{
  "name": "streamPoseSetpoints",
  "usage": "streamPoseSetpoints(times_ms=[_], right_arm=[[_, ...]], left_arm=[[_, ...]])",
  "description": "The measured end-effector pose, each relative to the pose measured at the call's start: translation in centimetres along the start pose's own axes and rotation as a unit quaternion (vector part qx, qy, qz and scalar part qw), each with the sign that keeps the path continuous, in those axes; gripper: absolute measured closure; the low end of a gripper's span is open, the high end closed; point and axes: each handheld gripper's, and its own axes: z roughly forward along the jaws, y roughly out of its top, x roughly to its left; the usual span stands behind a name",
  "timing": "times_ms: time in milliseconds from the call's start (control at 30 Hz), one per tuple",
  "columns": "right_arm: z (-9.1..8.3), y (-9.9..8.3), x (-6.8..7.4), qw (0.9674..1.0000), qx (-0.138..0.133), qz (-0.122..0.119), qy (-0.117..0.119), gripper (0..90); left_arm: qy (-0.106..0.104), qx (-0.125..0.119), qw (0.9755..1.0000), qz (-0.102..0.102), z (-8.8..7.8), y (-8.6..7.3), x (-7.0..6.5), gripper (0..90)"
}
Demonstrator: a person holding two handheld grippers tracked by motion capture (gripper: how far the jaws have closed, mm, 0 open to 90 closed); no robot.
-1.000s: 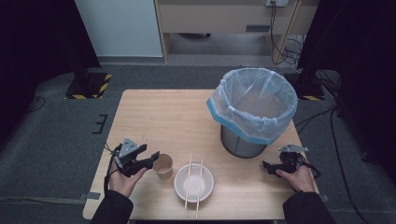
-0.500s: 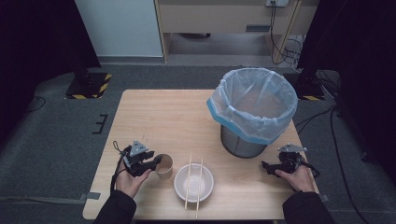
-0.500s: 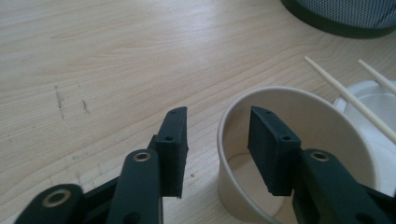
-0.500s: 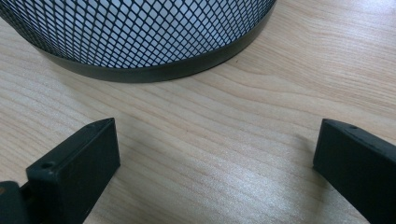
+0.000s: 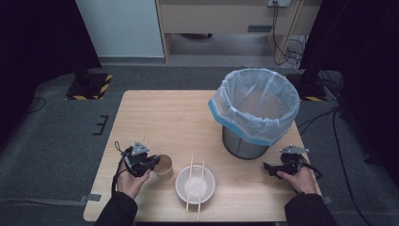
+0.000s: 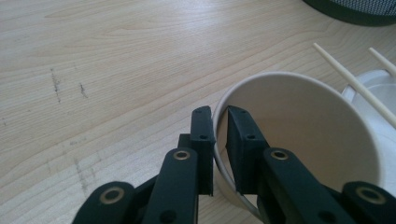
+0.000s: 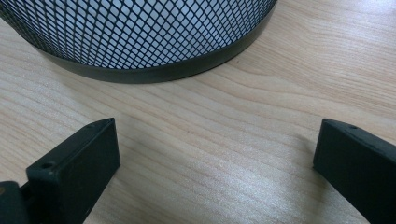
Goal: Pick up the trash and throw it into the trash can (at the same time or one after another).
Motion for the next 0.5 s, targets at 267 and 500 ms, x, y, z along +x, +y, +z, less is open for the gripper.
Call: streamPoseSetpoints(times_ms=[267,500], right_arm=[[0.0,0.0,0.0,1.0,0.0,0.0,0.0,0.8],[0.0,0.0,0.0,1.0,0.0,0.0,0.0,0.8]], left_arm=[[-0.001,-0.026,0.9996,-0.01,-1.0,0.4,0.1,83.1],[0.009,-0.078,0.9966,-0.024,-2.9,0.8,0.5,83.1]])
